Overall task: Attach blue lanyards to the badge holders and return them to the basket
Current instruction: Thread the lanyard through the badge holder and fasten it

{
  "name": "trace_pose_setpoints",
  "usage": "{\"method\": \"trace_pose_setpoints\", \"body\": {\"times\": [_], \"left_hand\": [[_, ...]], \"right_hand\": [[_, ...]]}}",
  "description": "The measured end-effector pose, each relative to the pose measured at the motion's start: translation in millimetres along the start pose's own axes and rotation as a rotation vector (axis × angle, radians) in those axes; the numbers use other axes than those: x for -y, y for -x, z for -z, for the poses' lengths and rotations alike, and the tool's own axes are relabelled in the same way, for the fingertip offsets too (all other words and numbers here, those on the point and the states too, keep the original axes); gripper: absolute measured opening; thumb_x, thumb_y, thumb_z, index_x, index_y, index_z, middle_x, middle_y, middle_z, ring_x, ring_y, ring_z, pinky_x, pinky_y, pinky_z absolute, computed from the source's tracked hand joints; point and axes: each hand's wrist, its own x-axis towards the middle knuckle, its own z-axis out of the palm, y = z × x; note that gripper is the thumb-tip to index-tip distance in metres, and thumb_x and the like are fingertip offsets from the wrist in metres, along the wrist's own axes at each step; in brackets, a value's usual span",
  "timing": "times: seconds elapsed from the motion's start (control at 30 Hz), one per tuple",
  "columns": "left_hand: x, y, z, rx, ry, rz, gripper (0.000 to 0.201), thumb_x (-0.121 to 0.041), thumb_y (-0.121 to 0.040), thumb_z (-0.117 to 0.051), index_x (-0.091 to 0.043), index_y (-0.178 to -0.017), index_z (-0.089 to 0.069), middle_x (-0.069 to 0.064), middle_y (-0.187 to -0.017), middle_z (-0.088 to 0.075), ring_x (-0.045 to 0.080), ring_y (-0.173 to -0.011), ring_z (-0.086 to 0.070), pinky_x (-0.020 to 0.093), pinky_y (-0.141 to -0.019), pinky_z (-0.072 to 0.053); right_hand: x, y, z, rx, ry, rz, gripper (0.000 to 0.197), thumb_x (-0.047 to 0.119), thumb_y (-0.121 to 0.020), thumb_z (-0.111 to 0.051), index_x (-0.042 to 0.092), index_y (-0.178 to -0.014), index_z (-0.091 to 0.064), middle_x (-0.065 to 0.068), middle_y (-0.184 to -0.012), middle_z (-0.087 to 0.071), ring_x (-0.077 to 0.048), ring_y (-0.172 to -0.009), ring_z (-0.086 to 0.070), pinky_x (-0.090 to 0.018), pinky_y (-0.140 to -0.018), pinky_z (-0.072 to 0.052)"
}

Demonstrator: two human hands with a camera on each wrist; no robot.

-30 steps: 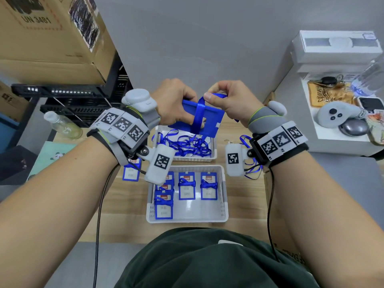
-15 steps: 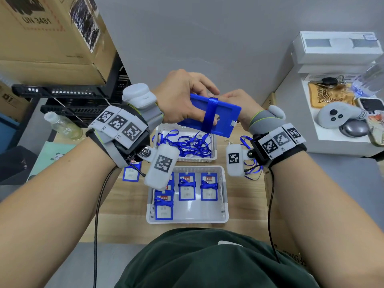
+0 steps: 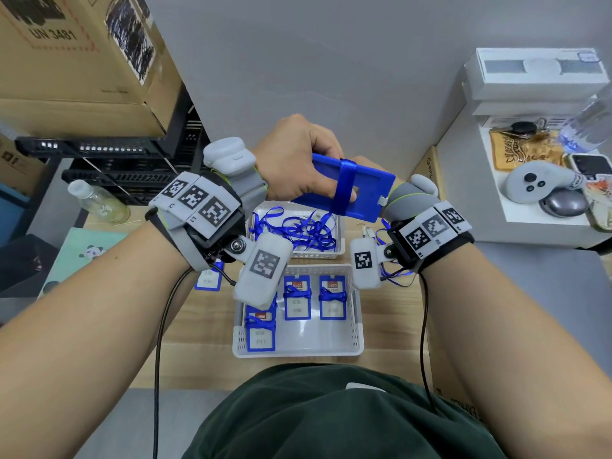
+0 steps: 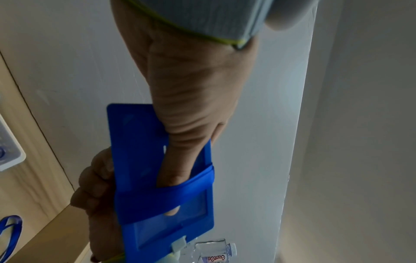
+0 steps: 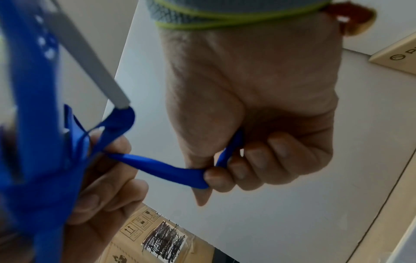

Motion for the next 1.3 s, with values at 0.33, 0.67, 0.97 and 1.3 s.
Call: {"method": "trace_pose_setpoints", "body": {"times": [0.33, 0.67, 0.97, 1.3], "left_hand": [[22, -9, 9, -0.371, 0.198, 0.242, 0.039, -0.044, -0.061, -0.088, -0.018, -0.057, -0.059, -0.001, -0.055, -0.047, 0.013, -0.049, -0.038, 0.022, -0.045, -0.034], [39, -15, 10, -0.467, 0.356, 0.298, 0.04, -0.048, -0.062, -0.085, -0.016, -0.067, -0.062, 0.001, -0.067, -0.058, 0.014, -0.061, -0.049, 0.03, -0.059, -0.043], [43, -13, 18, -0.53, 0.466, 0.304, 0.031, -0.036, -0.066, -0.087, -0.016, -0.07, -0.064, 0.002, -0.073, -0.064, 0.012, -0.064, -0.057, 0.029, -0.063, -0.051], [67, -12, 29, -0.648, 0.259, 0.427, 0.033, -0.041, -0.06, -0.084, -0.021, -0.06, -0.058, -0.001, -0.063, -0.057, 0.015, -0.059, -0.049, 0.029, -0.057, -0.047]], "right_hand": [[-11, 4, -6, -0.066, -0.223, 0.128, 0.028, 0.007, -0.08, -0.063, 0.014, -0.108, -0.065, 0.003, -0.104, -0.068, -0.013, -0.094, -0.062, -0.034, -0.085, -0.049], [8, 15, -20, 0.043, -0.203, 0.306, 0.015, 0.024, -0.096, -0.061, 0.025, -0.11, -0.063, 0.014, -0.106, -0.07, -0.001, -0.096, -0.064, -0.029, -0.084, -0.052], [-5, 4, -19, 0.001, -0.097, 0.225, 0.022, 0.02, -0.1, -0.053, 0.003, -0.092, -0.064, -0.003, -0.083, -0.071, -0.013, -0.069, -0.064, -0.024, -0.064, -0.05], [-12, 6, -16, -0.074, -0.121, 0.276, 0.015, 0.018, -0.093, -0.065, 0.01, -0.082, -0.07, -0.008, -0.077, -0.07, -0.018, -0.074, -0.067, -0.041, -0.087, -0.057]]}}
